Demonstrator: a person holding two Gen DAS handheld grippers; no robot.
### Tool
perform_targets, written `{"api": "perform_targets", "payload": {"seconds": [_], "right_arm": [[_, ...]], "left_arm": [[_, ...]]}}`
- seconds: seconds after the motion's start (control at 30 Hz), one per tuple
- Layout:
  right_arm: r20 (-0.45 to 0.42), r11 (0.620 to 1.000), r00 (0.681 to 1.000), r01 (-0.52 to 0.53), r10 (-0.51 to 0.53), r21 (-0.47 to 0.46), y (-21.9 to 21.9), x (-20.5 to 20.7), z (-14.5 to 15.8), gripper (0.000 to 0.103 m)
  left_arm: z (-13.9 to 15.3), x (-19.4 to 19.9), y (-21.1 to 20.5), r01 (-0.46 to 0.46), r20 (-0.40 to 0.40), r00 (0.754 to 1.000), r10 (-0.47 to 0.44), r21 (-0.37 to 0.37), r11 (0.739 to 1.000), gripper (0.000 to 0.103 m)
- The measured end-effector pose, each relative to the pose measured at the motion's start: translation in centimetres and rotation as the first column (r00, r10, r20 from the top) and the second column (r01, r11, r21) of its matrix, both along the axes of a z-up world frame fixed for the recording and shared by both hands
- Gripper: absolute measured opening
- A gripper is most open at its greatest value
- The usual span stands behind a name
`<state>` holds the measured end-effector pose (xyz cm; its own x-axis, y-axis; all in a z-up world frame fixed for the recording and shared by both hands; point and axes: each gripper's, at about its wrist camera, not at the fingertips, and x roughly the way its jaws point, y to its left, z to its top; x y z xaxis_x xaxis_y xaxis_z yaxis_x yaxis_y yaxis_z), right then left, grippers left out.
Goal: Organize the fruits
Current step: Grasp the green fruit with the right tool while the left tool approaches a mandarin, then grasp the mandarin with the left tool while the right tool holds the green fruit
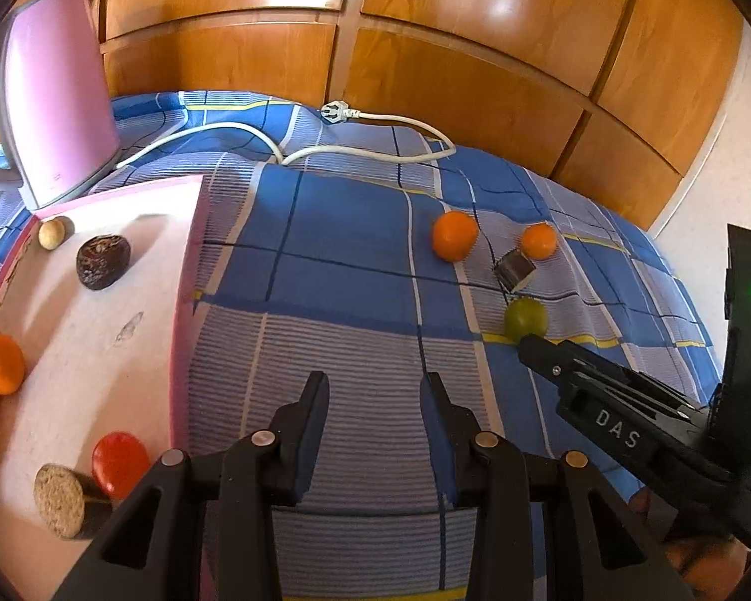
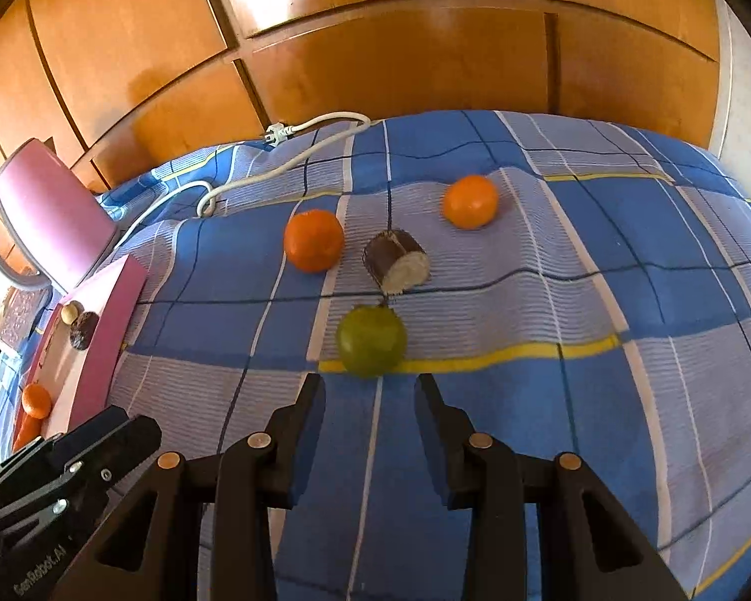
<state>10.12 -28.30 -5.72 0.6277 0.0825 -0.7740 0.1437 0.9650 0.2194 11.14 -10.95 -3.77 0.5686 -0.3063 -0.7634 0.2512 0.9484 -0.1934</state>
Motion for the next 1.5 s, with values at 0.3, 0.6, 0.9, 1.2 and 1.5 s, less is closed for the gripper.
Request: {"api": "perform_targets", "payload": {"seconds": [0.3,0.6,0.9,1.2,1.5], "right_arm": [[-0.013,1.0,1.0,-0.011,0.011,-0.017,0.3,2.2,-0.8,0.037],[0.003,0.997,1.0,-0.021,0.021,-0.08,0.1,2.6,-0.9,0.033],[-0.005,0.988,0.999,0.032,-0.033,-0.151,-1.3,2.7,-0.9,0.033],[-0.012,0.98,0.998,0.053,-0.056,-0.194,-3.0,3.4,-0.9,0.033],[-0.012,0.98,0.999,0.046,-0.049,-0.195,-3.9,4.5,-1.2,0.033]], "left_arm": [[-0.2,2.1,-0.6,-0.013,-0.008,1.0,0.013,0.004,1.0,0.038],[-0.5,3.6,-2.0,-0.004,-0.013,1.0,0.004,0.008,1.0,0.038],[-0.5,5.3,-4.1,0.011,-0.018,1.0,-0.011,0.004,1.0,0.038],[0.0,7.3,-6.5,0.035,-0.004,0.999,-0.035,-0.009,0.999,0.038],[-0.1,9.6,-8.1,0.042,0.003,0.999,-0.042,-0.003,0.999,0.045]]}}
